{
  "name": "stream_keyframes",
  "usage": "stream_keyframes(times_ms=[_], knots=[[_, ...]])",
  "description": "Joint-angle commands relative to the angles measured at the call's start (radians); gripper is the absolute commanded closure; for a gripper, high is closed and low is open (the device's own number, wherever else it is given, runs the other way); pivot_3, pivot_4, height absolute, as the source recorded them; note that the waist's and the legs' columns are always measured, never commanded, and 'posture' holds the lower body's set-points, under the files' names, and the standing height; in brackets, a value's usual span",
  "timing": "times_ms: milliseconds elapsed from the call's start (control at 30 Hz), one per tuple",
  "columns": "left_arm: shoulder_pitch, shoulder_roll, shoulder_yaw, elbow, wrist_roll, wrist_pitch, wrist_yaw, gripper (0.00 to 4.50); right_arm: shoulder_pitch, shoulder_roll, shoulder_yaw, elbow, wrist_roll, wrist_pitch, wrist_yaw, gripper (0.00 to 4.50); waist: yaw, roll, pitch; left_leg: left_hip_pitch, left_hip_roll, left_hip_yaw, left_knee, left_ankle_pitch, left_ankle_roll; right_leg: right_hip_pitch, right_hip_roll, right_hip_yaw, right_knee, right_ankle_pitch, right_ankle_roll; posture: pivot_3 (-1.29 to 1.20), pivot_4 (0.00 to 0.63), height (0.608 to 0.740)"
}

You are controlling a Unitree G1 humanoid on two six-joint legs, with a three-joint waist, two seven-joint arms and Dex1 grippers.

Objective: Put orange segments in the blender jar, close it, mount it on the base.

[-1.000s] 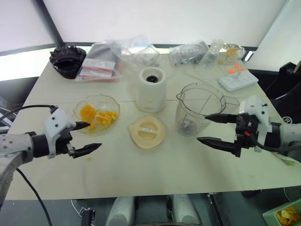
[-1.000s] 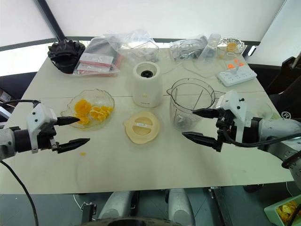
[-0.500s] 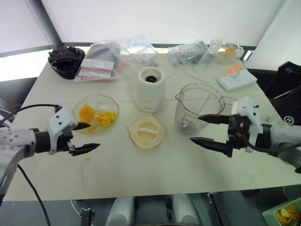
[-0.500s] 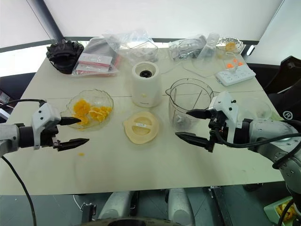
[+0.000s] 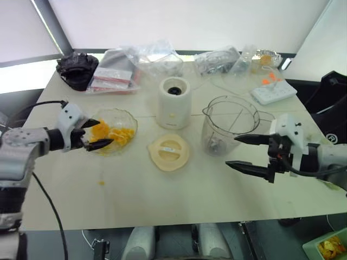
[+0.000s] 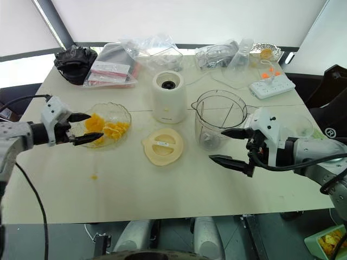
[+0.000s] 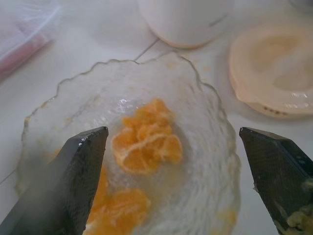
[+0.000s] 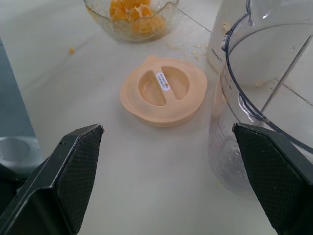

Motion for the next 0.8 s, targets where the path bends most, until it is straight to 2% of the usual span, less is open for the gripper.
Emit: stream_keyframes(times_ms=[33, 200, 367, 567, 800], knots=[[-0.099, -0.069, -0.069, 0.215, 0.084, -0.06, 0.035, 0.0, -0.026, -0.012, -0.019, -0.02, -0.005, -0.007, -0.005, 0.06, -0.001, 0.0, 0.0, 0.0, 0.0, 0.0, 0.001, 0.0, 0.0, 0.0, 0.0, 0.0, 0.001, 0.0, 0.0, 0.0, 0.15, 0.74], [-0.219, -0.135, -0.121, 0.512, 0.165, -0.152, 0.019, 0.0, -0.041, 0.018, -0.003, -0.045, 0.014, 0.008, -0.038, 0.06, -0.01, -0.002, 0.001, -0.001, 0.0, 0.0, 0.002, 0.0, 0.0, -0.001, 0.0, 0.0, 0.001, 0.001, 0.002, 0.0, 0.15, 0.74], [-0.289, -0.168, -0.142, 0.675, 0.217, -0.218, 0.021, 0.0, -0.039, 0.045, 0.017, -0.063, 0.013, 0.009, -0.07, 0.06, -0.006, -0.002, 0.001, -0.001, 0.0, -0.001, 0.002, 0.0, 0.0, -0.002, 0.0, 0.0, 0.004, 0.002, 0.003, 0.0, 0.15, 0.74], [-0.326, -0.195, -0.13, 0.772, 0.247, -0.251, 0.028, 0.0, -0.047, 0.059, 0.03, -0.073, 0.014, 0.011, -0.093, 0.06, -0.006, -0.002, 0.001, -0.002, 0.0, -0.001, 0.005, 0.0, 0.0, -0.002, 0.0, 0.0, 0.005, 0.002, 0.003, 0.0, 0.15, 0.74], [-0.309, -0.197, -0.13, 0.769, 0.265, -0.25, 0.017, 0.0, -0.056, 0.065, 0.045, -0.075, 0.011, 0.008, -0.105, 0.06, -0.009, -0.002, 0.001, -0.002, 0.0, -0.001, 0.005, 0.0, 0.0, -0.002, 0.0, 0.0, 0.006, 0.002, 0.003, 0.0, 0.15, 0.74]])
